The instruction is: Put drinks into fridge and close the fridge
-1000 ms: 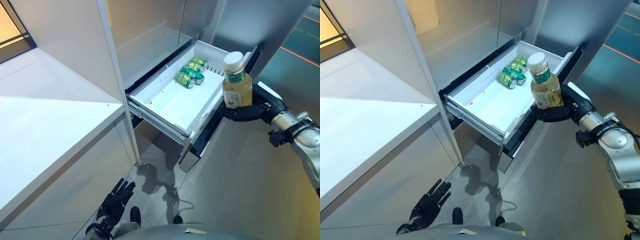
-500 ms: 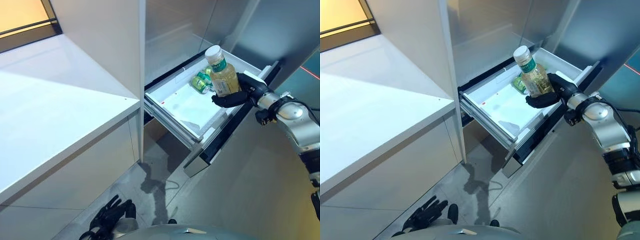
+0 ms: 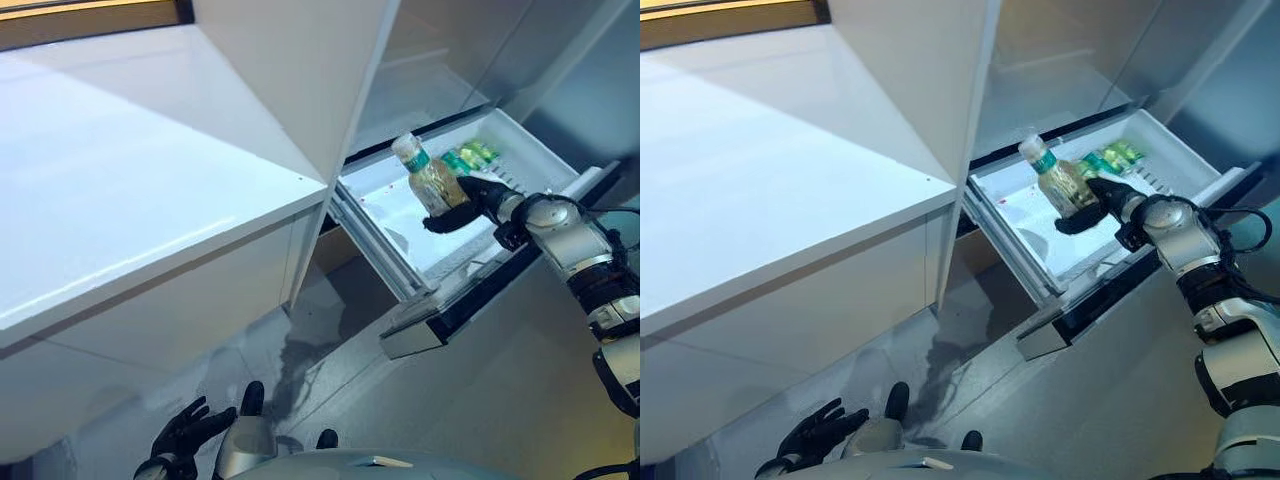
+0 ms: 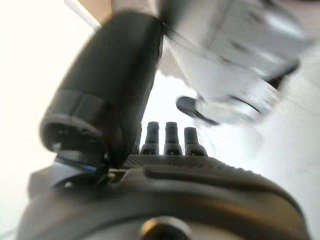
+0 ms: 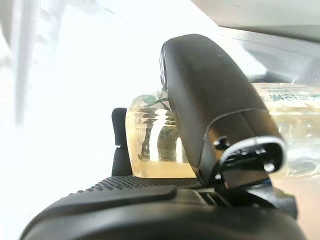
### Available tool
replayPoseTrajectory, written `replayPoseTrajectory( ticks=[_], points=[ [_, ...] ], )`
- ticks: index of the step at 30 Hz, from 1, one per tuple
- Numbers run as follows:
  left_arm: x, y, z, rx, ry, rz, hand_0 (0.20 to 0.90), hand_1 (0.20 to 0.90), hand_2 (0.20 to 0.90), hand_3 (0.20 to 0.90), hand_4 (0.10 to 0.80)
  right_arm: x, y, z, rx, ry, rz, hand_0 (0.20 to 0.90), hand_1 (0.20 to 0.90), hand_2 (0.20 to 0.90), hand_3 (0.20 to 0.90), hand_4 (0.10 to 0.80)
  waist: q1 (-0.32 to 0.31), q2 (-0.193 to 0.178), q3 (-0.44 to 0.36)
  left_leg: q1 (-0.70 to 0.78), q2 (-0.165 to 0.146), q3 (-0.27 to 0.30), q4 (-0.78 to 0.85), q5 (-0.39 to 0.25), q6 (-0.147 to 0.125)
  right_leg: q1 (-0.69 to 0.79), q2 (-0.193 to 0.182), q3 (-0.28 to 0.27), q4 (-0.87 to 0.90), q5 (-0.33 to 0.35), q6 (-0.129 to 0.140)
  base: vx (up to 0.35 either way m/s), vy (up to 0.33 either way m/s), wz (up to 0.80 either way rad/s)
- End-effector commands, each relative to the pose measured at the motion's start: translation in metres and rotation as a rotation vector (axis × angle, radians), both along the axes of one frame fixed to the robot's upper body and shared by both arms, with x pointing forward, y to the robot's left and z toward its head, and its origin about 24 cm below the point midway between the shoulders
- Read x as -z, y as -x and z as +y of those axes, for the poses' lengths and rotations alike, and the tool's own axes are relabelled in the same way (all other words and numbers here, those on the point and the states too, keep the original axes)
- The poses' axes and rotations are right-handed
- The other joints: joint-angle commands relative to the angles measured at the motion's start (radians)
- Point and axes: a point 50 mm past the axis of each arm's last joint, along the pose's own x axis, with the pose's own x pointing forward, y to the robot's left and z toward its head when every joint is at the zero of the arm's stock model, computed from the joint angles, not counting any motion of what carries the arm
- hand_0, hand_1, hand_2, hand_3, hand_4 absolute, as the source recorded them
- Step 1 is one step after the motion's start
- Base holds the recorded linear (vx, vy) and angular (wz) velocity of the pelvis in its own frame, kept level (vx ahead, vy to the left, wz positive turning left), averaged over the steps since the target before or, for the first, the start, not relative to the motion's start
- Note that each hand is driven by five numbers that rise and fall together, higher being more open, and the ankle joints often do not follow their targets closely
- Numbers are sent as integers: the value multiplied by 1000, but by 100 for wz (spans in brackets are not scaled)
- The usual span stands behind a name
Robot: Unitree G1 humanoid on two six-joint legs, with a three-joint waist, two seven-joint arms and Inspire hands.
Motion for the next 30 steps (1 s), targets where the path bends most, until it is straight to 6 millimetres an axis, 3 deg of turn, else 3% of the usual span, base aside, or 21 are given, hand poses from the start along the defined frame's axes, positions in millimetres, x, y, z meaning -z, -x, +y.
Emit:
replayPoseTrajectory(
  ticks=[1,9,17,30],
  points=[
    [-2,2,6,78,-47,32,900,900,900,900,800,-103,-24,-5,28,57,-282,300,300,300,200,100,21,20,6,43,-21,-21,9,-157,28,-85,22,0,8,89,40,-100,-11,7],
    [-13,-43,6,81,-78,-27,900,900,900,900,800,-87,-26,-20,57,156,-103,300,300,300,200,100,34,44,63,-2,-29,-34,13,-142,33,-122,20,-10,18,96,34,-69,5,2],
    [-19,-58,8,85,-97,-58,900,900,900,900,800,-81,-21,-39,161,224,-13,300,300,300,200,100,62,56,101,-36,-36,-52,17,-128,30,-144,16,-29,20,102,30,-29,-15,5],
    [-30,-73,14,77,-101,-98,900,900,900,900,800,-88,-18,-50,297,250,16,300,300,300,200,100,102,72,148,-100,-48,-88,21,-107,24,-194,14,-54,33,98,21,3,-26,9]
  ],
)
